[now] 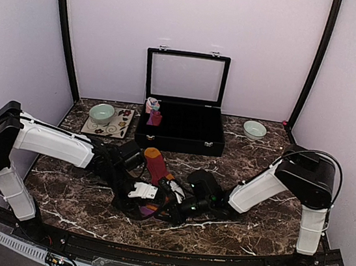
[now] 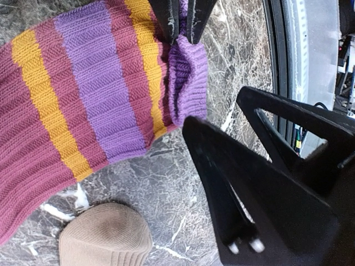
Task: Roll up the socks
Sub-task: Roll the sock at the center of the board.
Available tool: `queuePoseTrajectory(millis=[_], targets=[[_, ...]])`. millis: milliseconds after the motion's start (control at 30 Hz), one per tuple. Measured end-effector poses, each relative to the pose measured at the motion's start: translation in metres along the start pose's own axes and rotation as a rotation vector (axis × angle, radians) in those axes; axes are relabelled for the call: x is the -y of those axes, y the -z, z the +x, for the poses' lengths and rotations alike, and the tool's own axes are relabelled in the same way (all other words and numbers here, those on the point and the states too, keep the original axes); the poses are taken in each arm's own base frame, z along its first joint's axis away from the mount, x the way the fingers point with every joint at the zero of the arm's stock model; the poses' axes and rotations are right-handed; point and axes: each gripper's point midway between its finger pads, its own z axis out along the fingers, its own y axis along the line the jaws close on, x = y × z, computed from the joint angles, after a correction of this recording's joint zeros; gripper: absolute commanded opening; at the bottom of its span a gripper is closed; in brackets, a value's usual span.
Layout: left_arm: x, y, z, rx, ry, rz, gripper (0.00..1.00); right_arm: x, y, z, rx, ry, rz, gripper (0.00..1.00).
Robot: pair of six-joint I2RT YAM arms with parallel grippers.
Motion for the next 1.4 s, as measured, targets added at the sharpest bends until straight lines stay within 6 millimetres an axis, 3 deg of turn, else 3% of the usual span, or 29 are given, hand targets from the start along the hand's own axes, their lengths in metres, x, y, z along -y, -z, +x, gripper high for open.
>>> queuePoseTrajectory(millis=[333,600,733,933,1067,1167,1200,1233,1267,1400], targets=[[-0.009,0.008,-0.007,0.017,-0.027,-0.064,0.47,0.0,0.0,0.0,-0.007,-0.06,-0.016,0.0],[-0.005,-0.009,0.0,-0.011,-0.029,-0.027,0.4,0.0,0.0,0.0,-0.01,-0.074,-0.018,0.0],[-0.006,-0.015,0.005,-0.026,-0.03,-0.022,0.31,0.0,0.0,0.0,-0.01,-0.076,-0.019,0.0],[-0.011,-0.018,0.004,-0.023,-0.035,-0.04,0.02,-0.001,0.0,0.001,-0.009,-0.079,-0.022,0.06],[-0.012,-0.018,0.002,-0.014,-0.04,-0.041,0.0,-0.002,0.003,0.003,0.001,-0.082,-0.026,0.15],[-0.011,-0.018,0.001,-0.012,-0.04,-0.038,0.0,-0.002,0.009,0.004,0.013,-0.082,-0.012,0.29],[-0.011,-0.018,0.001,-0.011,-0.04,-0.036,0.0,-0.002,0.013,0.005,0.019,-0.077,-0.004,0.45],[-0.011,-0.018,0.001,-0.009,-0.04,-0.034,0.0,-0.004,0.016,0.004,0.027,-0.071,0.003,0.87],[-0.01,-0.018,0.001,-0.008,-0.041,-0.032,0.0,-0.005,0.02,0.004,0.034,-0.066,0.013,0.98],[-0.008,-0.018,0.001,-0.006,-0.045,-0.024,0.0,-0.008,0.041,-0.001,0.091,-0.025,0.076,0.99]])
